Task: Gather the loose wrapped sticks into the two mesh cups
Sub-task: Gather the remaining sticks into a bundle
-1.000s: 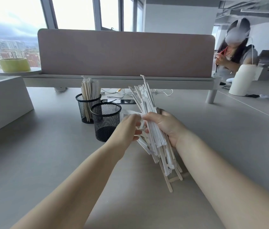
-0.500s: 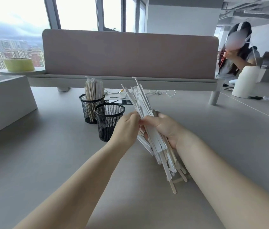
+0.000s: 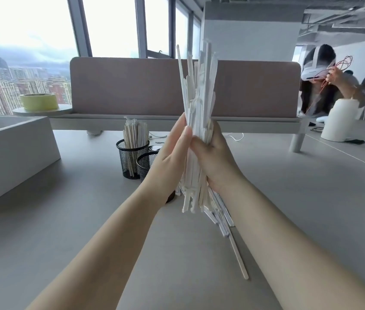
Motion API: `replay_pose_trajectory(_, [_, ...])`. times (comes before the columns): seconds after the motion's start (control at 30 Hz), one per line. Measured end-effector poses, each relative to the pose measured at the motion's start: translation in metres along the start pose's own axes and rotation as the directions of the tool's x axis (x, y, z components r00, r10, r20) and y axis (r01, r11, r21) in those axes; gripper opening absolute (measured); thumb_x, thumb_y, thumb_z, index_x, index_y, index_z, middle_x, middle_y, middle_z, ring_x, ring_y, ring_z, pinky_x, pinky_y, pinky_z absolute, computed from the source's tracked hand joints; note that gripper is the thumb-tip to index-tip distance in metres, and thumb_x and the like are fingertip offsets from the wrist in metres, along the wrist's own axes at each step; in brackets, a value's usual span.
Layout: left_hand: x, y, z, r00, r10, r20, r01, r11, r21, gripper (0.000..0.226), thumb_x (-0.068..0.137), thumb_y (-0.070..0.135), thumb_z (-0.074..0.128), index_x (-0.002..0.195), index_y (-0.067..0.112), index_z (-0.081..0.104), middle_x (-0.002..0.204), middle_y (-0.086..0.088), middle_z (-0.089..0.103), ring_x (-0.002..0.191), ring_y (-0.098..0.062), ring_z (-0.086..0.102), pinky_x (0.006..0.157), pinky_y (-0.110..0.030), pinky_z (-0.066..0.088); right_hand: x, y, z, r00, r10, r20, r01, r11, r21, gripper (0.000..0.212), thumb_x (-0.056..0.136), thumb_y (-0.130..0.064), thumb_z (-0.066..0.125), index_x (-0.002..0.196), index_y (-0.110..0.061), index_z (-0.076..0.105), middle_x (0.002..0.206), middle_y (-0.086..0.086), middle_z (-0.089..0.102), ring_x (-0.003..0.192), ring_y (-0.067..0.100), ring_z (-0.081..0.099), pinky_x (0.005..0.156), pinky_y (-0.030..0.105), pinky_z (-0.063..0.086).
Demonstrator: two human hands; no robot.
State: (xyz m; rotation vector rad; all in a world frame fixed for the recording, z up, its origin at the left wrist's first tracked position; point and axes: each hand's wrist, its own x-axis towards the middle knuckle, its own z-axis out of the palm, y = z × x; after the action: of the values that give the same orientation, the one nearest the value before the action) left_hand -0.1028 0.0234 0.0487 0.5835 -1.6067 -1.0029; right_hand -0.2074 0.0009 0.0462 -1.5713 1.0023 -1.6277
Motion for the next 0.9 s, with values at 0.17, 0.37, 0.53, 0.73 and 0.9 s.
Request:
replay_pose_trajectory(0.17, [0.002,-0.003,-0.005,0.998,0.061,0.006,-0.062,0.998,0.008,0.043,0.098,0.024,0.053,0.139,0.025,0.044,0.116,0.019,0.066,0.111,0.004,0.061,0.091,-0.014,0.046,-0.008,0.015,0.009,0.998,-0.068,0.011,0.068,0.997,-0.023,0.032,0.08,-0.02,0.065,0.109,-0.015,0.052,0.099,0.006,0.068,0.087,0.014,0.068,0.071,0.028,0.056])
replay_pose_trajectory(0.37, [0.012,-0.005,-0.004,0.992,0.044,-0.119,-0.028,0.991,0.129,0.058,0.084,0.024,0.074,0.132,0.027,0.041,0.113,0.0,0.067,0.105,-0.008,0.065,0.094,-0.024,0.051,-0.008,0.024,0.016,0.992,-0.121,0.048,0.124,0.989,-0.079,0.036,0.08,-0.003,0.064,0.113,-0.019,0.062,0.096,-0.007,0.071,0.091,0.002,0.068,0.074,0.018,0.053])
replay_pose_trajectory(0.53, [0.011,-0.017,-0.001,0.986,0.013,-0.168,0.015,0.986,0.164,0.061,0.071,0.027,0.08,0.122,0.023,0.046,0.103,-0.009,0.069,0.099,-0.021,0.069,0.092,-0.046,0.054,-0.011,0.031,0.017,0.993,-0.113,0.04,0.118,0.979,-0.165,0.029,0.073,-0.013,0.056,0.101,-0.012,0.063,0.078,-0.011,0.066,0.076,-0.001,0.065,0.064,0.014,0.047])
replay_pose_trajectory(0.73, [0.013,-0.009,0.003,0.96,-0.009,-0.279,0.047,0.99,0.133,0.042,0.073,0.035,0.082,0.096,0.034,0.048,0.096,-0.004,0.067,0.089,-0.009,0.068,0.08,-0.026,0.054,-0.021,0.031,0.015,0.995,-0.083,0.062,0.093,0.978,-0.185,0.058,0.073,-0.012,0.073,0.124,-0.022,0.048,0.102,-0.014,0.066,0.093,-0.007,0.064,0.072,0.014,0.051])
replay_pose_trajectory(0.9, [0.023,0.006,-0.004,0.928,-0.084,-0.363,0.102,0.994,0.031,0.038,0.072,0.037,0.082,0.094,0.021,0.056,0.08,0.0,0.066,0.077,-0.017,0.071,0.079,-0.039,0.06,-0.025,0.035,0.019,0.995,-0.055,0.079,0.071,0.976,-0.206,0.056,0.074,-0.002,0.073,0.113,-0.024,0.04,0.087,-0.018,0.06,0.075,-0.006,0.06,0.065,0.016,0.049])
